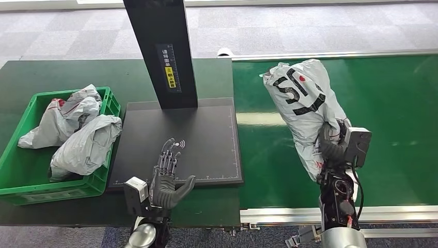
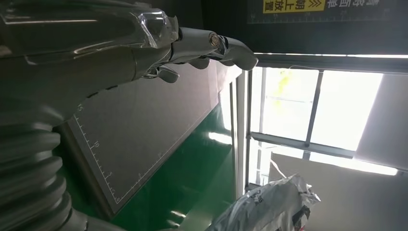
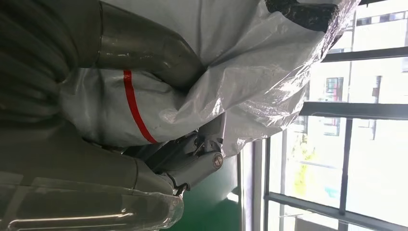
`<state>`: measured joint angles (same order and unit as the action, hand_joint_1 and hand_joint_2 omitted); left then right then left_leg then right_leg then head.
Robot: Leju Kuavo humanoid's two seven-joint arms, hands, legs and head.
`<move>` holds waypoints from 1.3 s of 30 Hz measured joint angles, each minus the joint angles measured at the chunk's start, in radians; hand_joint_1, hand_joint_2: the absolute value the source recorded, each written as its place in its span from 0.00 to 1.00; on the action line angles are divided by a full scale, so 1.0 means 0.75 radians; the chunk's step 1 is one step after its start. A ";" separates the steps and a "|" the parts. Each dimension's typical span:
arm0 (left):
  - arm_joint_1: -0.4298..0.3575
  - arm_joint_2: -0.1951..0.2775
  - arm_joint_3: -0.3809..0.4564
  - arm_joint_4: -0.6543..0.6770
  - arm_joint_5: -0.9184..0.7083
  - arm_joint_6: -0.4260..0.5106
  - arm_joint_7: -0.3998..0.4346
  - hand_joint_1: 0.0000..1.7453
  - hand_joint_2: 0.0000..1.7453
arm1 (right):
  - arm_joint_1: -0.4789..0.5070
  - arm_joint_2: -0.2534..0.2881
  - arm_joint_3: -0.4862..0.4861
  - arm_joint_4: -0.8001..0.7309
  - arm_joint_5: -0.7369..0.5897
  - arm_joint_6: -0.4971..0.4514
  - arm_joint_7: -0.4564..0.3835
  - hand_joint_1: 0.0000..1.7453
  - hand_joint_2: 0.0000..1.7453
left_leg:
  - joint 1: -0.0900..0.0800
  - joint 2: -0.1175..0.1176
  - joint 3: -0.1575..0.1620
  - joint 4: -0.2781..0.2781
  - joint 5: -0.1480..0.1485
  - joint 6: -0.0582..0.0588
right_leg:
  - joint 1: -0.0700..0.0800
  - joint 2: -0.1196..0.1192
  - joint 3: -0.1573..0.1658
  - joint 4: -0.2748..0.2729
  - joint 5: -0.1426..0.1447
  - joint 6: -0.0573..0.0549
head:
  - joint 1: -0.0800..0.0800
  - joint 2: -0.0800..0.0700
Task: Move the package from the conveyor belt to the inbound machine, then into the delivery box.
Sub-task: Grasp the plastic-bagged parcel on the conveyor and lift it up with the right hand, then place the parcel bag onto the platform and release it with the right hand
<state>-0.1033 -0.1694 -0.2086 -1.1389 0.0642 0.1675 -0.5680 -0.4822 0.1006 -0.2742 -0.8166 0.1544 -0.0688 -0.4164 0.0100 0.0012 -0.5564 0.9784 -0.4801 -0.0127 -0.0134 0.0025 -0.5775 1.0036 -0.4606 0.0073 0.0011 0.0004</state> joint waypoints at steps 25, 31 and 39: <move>0.128 0.053 0.220 -0.556 -0.184 0.262 -0.018 0.00 1.00 | 0.417 0.128 0.725 -0.731 0.081 0.096 0.176 1.00 1.00 | 0.003 0.000 -0.002 -0.001 0.001 -0.003 | 0.004 -0.001 -0.001 0.001 -0.002 -0.003 | 0.000 0.000; 0.181 0.054 0.264 -0.682 -0.200 0.297 -0.019 0.00 1.00 | 0.381 0.135 0.838 -0.645 0.082 0.122 0.198 0.85 1.00 | 0.003 0.000 -0.003 -0.001 0.000 -0.003 | 0.003 -0.002 -0.002 0.000 -0.003 -0.002 | 0.000 0.000; 0.192 0.054 0.287 -0.749 -0.209 0.322 -0.025 0.00 1.00 | 0.330 0.137 0.861 -0.548 0.096 0.129 0.241 0.00 1.00 | 0.003 0.000 -0.002 -0.001 0.000 -0.003 | 0.004 -0.002 -0.001 0.000 -0.003 -0.003 | 0.000 0.000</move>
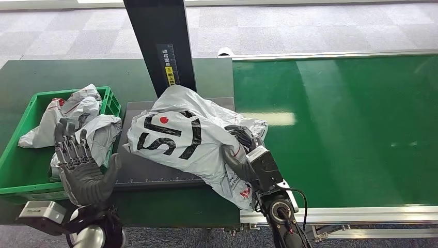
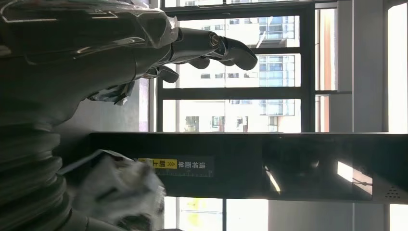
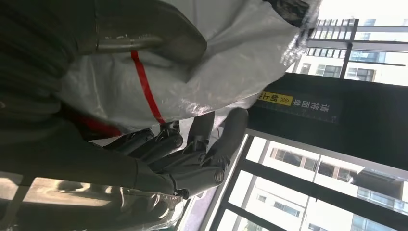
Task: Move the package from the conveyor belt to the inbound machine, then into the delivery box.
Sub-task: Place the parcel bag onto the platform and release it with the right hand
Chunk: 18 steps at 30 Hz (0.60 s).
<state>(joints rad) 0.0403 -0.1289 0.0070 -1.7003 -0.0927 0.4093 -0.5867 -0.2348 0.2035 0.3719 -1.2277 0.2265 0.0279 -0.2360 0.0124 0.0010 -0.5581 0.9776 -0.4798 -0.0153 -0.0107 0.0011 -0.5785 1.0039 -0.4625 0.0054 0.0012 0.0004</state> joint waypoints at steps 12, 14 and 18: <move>-0.004 0.004 0.019 -0.035 -0.003 -0.001 0.000 0.00 1.00 | -0.045 -0.001 0.001 0.055 0.010 0.001 0.001 0.00 1.00 | 0.000 0.000 0.000 0.000 0.000 0.000 | 0.000 0.000 0.000 0.000 0.000 0.000 | 0.000 0.000; -0.004 0.005 0.019 -0.037 -0.005 -0.014 0.000 0.00 1.00 | -0.047 -0.001 0.001 0.055 0.007 0.009 -0.011 0.00 1.00 | 0.000 0.000 0.000 0.000 0.000 0.000 | 0.000 0.000 0.000 0.000 0.000 0.000 | 0.000 0.000; -0.022 0.009 -0.007 -0.025 -0.054 -0.087 0.033 0.00 1.00 | -0.036 -0.006 0.001 0.030 -0.067 0.088 -0.129 0.00 1.00 | 0.000 -0.001 0.001 0.001 0.000 0.000 | 0.000 -0.001 -0.001 0.000 0.000 0.000 | 0.000 0.000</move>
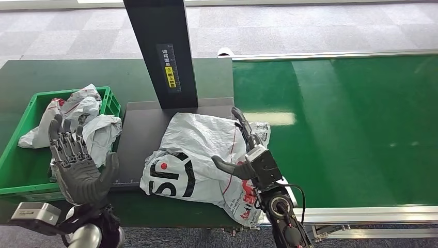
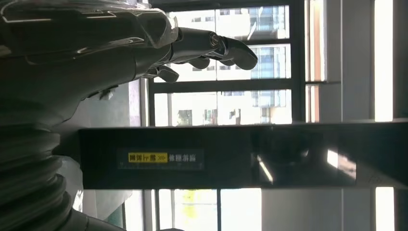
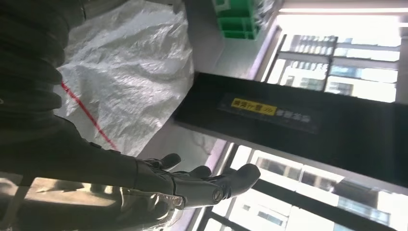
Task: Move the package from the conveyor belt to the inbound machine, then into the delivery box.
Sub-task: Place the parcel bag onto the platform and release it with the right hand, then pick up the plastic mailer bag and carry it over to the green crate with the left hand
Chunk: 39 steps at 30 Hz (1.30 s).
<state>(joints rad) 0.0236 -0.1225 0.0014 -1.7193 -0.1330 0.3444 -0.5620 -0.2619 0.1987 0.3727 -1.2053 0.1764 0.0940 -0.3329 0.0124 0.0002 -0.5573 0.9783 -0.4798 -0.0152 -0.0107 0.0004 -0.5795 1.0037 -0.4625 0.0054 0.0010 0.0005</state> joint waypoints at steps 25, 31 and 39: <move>-0.351 -0.051 -0.455 0.944 -1.493 0.093 0.667 0.00 1.00 | 0.307 -0.014 -0.445 -0.805 -0.264 0.272 -0.252 0.00 1.00 | -0.002 0.000 0.001 0.000 -0.001 0.000 | -0.002 0.001 0.001 0.000 0.001 0.000 | 0.000 0.000; -0.395 -0.061 -0.415 1.071 -1.570 0.309 0.661 0.23 1.00 | 0.345 0.003 -0.485 -0.857 -0.276 0.271 -0.246 0.00 1.00 | -0.002 0.001 0.001 0.000 -0.001 0.000 | -0.002 0.001 0.002 0.000 0.001 0.000 | 0.000 0.000; -0.410 -0.071 -0.328 1.142 -1.492 0.388 0.582 0.96 1.00 | 0.364 0.016 -0.511 -0.881 -0.286 0.258 -0.241 0.00 1.00 | -0.002 0.000 0.001 0.000 -0.001 0.000 | -0.002 0.001 0.002 0.000 0.001 0.000 | 0.000 0.000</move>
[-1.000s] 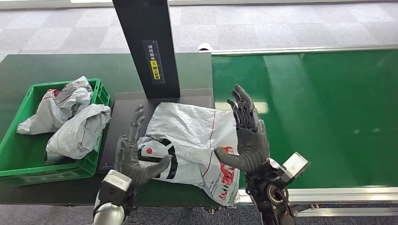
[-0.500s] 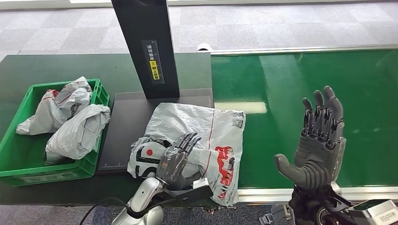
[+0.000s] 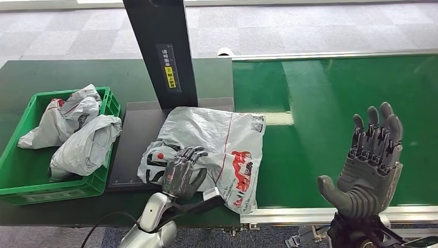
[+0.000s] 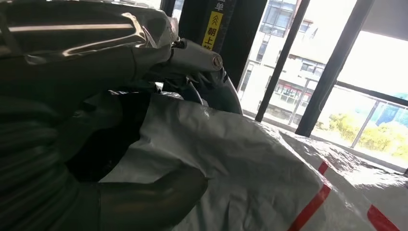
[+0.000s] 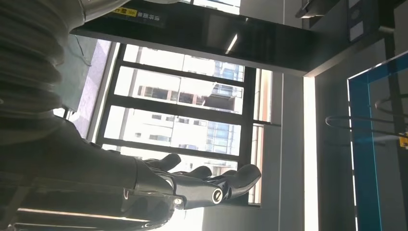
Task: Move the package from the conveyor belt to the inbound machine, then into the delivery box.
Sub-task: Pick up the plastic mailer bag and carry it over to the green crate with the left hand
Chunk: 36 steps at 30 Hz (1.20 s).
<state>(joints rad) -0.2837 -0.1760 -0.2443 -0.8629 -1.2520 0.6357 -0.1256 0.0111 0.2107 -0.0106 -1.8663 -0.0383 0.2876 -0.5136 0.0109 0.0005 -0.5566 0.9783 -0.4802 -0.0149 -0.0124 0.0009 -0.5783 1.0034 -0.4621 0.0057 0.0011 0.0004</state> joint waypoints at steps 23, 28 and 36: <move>0.099 -0.020 0.045 -0.284 0.640 -0.191 -0.381 1.00 1.00 | 0.064 0.014 -0.040 -0.027 -0.010 -0.024 0.001 0.00 1.00 | 0.000 0.000 -0.001 0.000 0.000 0.000 | 0.000 0.000 0.000 0.000 0.000 0.000 | 0.000 0.000; 0.176 -0.013 0.043 -0.648 0.936 -0.284 -0.493 1.00 1.00 | 0.064 0.017 -0.052 -0.026 -0.013 -0.036 -0.002 0.00 1.00 | 0.000 0.000 -0.001 0.000 0.000 0.000 | 0.000 0.000 0.000 0.000 0.000 0.000 | 0.000 0.000; 0.187 0.032 0.084 -1.030 1.035 -0.092 -0.603 1.00 1.00 | 0.070 0.023 -0.057 -0.023 -0.019 -0.045 -0.015 0.00 1.00 | 0.000 0.000 -0.001 -0.001 0.000 0.000 | 0.000 0.000 0.000 0.000 0.000 0.000 | 0.000 0.000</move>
<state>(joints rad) -0.1436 -0.1522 -0.1815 -1.6357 -0.4757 0.5670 -0.5780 0.0634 0.2279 -0.0532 -1.8837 -0.0526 0.2541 -0.5246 0.0110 0.0005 -0.5574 0.9778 -0.4802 -0.0150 -0.0122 0.0008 -0.5781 1.0035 -0.4623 0.0057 0.0011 0.0005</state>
